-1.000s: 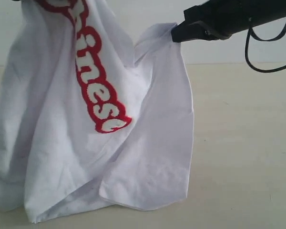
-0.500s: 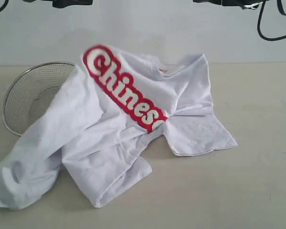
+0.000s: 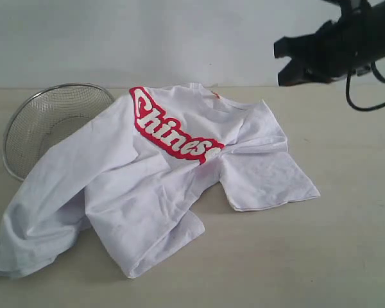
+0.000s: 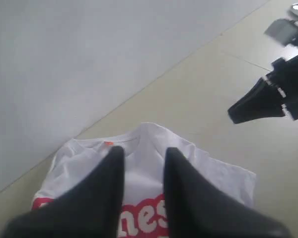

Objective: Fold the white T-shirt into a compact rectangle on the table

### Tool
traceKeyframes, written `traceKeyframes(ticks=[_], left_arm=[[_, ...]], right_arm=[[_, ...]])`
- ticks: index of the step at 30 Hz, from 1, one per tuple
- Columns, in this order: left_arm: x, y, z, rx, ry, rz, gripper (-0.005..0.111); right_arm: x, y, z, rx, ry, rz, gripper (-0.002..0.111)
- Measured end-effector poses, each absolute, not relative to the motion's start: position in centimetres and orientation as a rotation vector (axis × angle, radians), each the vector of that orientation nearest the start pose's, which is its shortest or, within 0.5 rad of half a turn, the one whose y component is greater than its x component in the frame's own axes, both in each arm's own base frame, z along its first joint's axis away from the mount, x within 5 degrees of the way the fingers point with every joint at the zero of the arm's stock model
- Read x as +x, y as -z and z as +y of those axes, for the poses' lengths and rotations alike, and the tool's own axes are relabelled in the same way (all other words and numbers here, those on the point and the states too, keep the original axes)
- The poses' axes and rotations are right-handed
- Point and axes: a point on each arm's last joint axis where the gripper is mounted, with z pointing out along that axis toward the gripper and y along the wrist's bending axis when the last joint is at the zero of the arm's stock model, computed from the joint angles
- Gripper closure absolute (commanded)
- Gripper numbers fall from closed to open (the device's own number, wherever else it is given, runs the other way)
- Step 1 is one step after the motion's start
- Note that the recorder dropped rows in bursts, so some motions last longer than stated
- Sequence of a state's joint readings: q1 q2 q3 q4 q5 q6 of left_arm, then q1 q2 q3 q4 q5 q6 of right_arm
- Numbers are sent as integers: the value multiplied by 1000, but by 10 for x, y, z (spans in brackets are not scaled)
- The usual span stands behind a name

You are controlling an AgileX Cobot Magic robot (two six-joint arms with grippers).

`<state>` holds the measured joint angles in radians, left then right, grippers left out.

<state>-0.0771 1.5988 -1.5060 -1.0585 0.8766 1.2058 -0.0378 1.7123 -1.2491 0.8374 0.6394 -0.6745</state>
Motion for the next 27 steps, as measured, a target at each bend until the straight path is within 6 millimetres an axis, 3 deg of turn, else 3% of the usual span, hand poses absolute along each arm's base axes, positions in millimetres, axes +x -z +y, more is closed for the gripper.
traceKeyframes(ticks=[6,14,21,27], left_arm=[[326,-409,-91,893,644,1797,102],[285,-436,-93,969,732,1766,102],[247,-458,-94,1042,768,1726,102],[224,-460,-92,1055,772,1716,102]], right_arm=[[354,-226,41,-90,-597,2489,108],[336,-196,65,-103,-579,2553,108],[340,-170,67,-25,-586,2613,108],[345,-143,66,38,-570,2666,108]])
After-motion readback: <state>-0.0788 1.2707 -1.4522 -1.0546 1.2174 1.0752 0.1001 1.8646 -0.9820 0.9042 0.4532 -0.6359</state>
